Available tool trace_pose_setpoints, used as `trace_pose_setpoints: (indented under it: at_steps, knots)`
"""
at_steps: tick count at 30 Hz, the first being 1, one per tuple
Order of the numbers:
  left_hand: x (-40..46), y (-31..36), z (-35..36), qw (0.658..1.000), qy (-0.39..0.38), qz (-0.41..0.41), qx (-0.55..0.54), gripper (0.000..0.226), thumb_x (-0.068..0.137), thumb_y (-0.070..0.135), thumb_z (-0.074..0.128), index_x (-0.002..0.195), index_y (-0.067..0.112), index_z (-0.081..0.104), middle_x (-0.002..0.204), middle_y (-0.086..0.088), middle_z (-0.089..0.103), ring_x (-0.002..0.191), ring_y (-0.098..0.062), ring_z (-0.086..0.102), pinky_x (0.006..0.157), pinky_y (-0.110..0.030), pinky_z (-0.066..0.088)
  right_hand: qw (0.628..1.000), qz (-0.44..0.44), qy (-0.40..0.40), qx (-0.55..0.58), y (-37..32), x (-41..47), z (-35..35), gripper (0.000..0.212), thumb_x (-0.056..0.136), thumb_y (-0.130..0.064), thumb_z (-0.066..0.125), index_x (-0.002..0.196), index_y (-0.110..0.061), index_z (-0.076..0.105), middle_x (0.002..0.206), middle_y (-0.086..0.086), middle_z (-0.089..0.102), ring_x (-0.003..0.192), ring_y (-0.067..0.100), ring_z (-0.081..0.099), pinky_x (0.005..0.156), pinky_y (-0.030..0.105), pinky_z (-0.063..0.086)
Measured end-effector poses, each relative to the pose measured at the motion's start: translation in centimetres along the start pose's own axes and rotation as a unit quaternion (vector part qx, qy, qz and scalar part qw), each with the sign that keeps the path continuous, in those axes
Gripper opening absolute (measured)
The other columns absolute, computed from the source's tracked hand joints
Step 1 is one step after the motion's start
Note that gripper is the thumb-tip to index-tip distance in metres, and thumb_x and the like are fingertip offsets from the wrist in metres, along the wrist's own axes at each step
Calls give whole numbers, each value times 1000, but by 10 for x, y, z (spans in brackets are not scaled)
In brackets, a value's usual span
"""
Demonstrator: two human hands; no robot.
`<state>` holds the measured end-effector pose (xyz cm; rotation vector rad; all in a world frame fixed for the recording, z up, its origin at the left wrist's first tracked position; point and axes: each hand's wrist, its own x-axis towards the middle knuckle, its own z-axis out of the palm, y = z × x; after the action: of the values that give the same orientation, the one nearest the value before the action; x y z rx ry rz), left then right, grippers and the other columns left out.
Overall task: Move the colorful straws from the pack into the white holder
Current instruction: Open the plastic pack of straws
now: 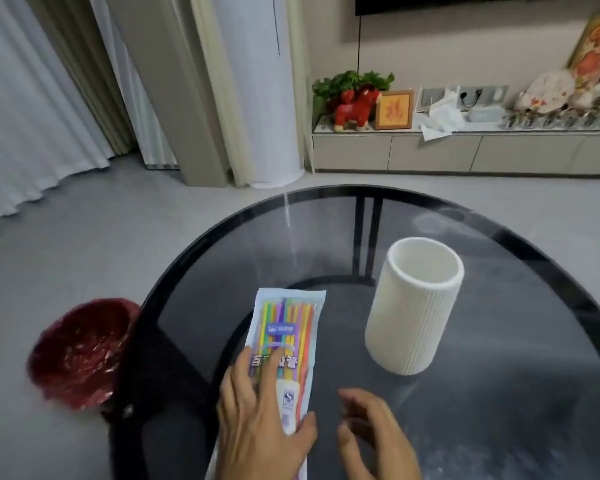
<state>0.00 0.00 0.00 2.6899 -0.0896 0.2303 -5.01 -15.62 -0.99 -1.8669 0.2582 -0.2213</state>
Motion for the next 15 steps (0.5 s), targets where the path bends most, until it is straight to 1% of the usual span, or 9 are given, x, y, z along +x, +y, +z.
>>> trace_pose_setpoints:
  at_steps: [1, 3, 4, 5, 8, 10, 12, 13, 15]
  knots:
    - [1, -2, 4, 1000, -3, -7, -22, 103, 48, 64, 65, 144, 36, 37, 151, -10, 32, 129, -34, 38, 95, -50, 48, 999, -43, 5, -3, 7, 0, 4, 40, 81, 3, 74, 105, -29, 73, 108, -5, 74, 89, 0, 73, 80, 7, 54]
    - [-2, -3, 9, 999, -5, -32, -4, 107, 54, 70, 51, 148, 36, 16, 159, -12, 11, 138, -32, 22, 103, -44, 42, 995, -89, 14, -31, 11, 0, 4, 35, 80, -4, 70, 107, -26, 74, 110, -8, 73, 91, 0, 74, 81, 7, 54]
    - [-2, -5, 13, 999, -3, -35, 6, 107, 56, 72, 46, 148, 36, 5, 159, -12, 3, 140, -31, 16, 104, -40, 40, 995, -91, 11, -26, 11, 4, 1, 36, 82, -1, 70, 107, -27, 73, 110, -8, 74, 92, -1, 74, 82, 6, 53]
    - [-3, -5, 16, 999, -7, -33, 11, 106, 59, 71, 45, 147, 34, 0, 158, -13, 4, 138, -30, 16, 104, -36, 38, 995, -91, 8, -24, 15, 5, 1, 39, 85, 3, 72, 107, -29, 72, 109, -8, 74, 93, -1, 73, 82, 6, 53]
    - [-13, -4, 9, 999, -1, 26, 18, 97, 70, 61, 52, 149, 25, 8, 139, -5, 34, 120, -23, 28, 99, -30, 36, 998, -59, 3, -23, 11, -2, 2, 40, 92, 4, 68, 108, -33, 68, 112, -11, 74, 100, -5, 70, 82, 4, 50]
    - [-19, -7, -5, 998, -6, 51, 27, 93, 70, 54, 55, 148, 24, 14, 128, 1, 43, 112, -20, 33, 95, -28, 37, 1000, -28, 10, -6, 5, -8, 3, 36, 95, -1, 65, 108, -35, 66, 115, -12, 73, 101, -8, 68, 81, 5, 50]
    - [-28, -8, -21, 996, -37, 69, 36, 93, 69, 51, 60, 146, 24, 16, 128, 3, 45, 116, -21, 37, 96, -30, 37, 999, -11, 24, -23, -3, -20, -3, 34, 97, -4, 63, 107, -36, 64, 119, -11, 71, 99, -7, 67, 80, 6, 50]
    - [-34, -11, -28, 995, -50, 76, 39, 94, 69, 50, 63, 146, 25, 17, 130, 3, 45, 119, -21, 39, 99, -31, 37, 999, -10, 40, -25, -5, -28, -6, 34, 97, -6, 62, 108, -38, 62, 123, -9, 69, 98, -3, 68, 81, 9, 52]
    - [-42, -19, -42, 991, -51, 111, 46, 98, 65, 44, 66, 147, 24, 16, 134, 5, 43, 125, -20, 41, 111, -34, 31, 996, -6, 84, -16, -13, -40, -15, 34, 99, -11, 59, 121, -37, 58, 134, -4, 55, 101, 10, 71, 89, 28, 59]
